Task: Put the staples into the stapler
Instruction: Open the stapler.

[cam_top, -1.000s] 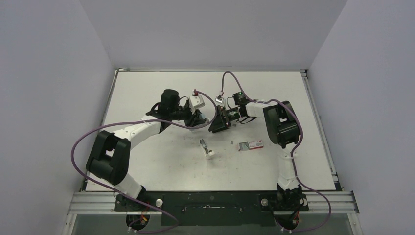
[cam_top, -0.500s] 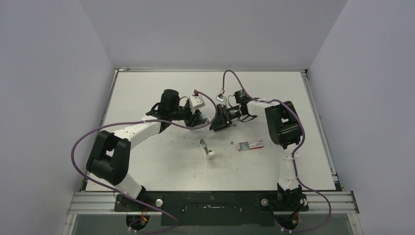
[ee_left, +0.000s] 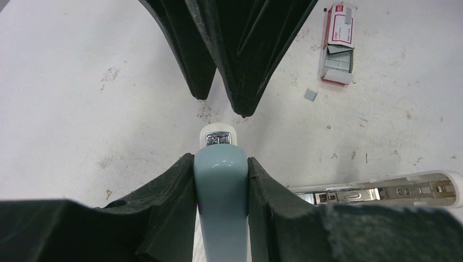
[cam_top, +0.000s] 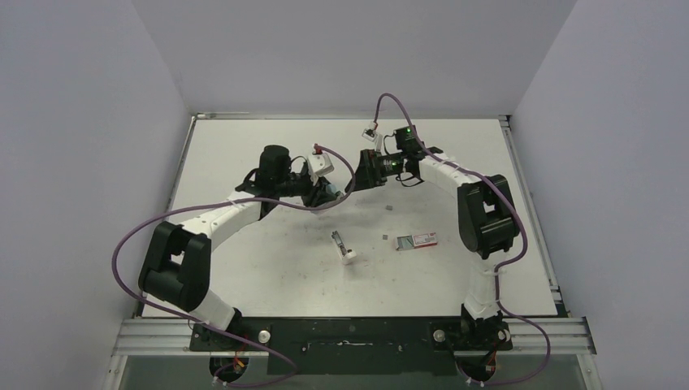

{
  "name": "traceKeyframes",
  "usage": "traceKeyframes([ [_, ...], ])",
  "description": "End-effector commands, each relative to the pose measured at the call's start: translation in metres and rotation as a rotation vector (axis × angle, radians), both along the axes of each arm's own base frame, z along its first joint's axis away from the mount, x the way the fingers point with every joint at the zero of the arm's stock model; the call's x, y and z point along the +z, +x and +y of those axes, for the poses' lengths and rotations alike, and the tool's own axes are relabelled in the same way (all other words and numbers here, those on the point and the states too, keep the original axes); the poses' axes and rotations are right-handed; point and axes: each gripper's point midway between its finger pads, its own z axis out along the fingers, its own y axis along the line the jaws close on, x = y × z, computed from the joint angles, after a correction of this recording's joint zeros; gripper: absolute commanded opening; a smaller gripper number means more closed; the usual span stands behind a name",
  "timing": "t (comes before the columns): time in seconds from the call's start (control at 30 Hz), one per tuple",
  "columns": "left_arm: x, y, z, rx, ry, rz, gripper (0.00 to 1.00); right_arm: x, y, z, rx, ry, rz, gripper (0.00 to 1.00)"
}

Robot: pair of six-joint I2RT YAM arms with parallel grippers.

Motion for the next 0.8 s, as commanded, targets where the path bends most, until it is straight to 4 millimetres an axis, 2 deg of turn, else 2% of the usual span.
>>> traceKeyframes([
  [0.0,0.050,0.002,-0.007,-0.033,-0.080,-0.115,0.00,0.018,0.010,0.006,-0.031,0.044,-0.005,0.81],
  [0.3,0.053,-0.003,-0.011,-0.044,-0.083,-0.123,0.00,0.012,-0.004,0.023,0.015,0.061,0.052,0.76],
  [0.77,0.054,-0.003,-0.014,-0.033,-0.059,-0.153,0.00,-0.003,-0.020,0.035,0.055,0.094,0.140,0.56],
])
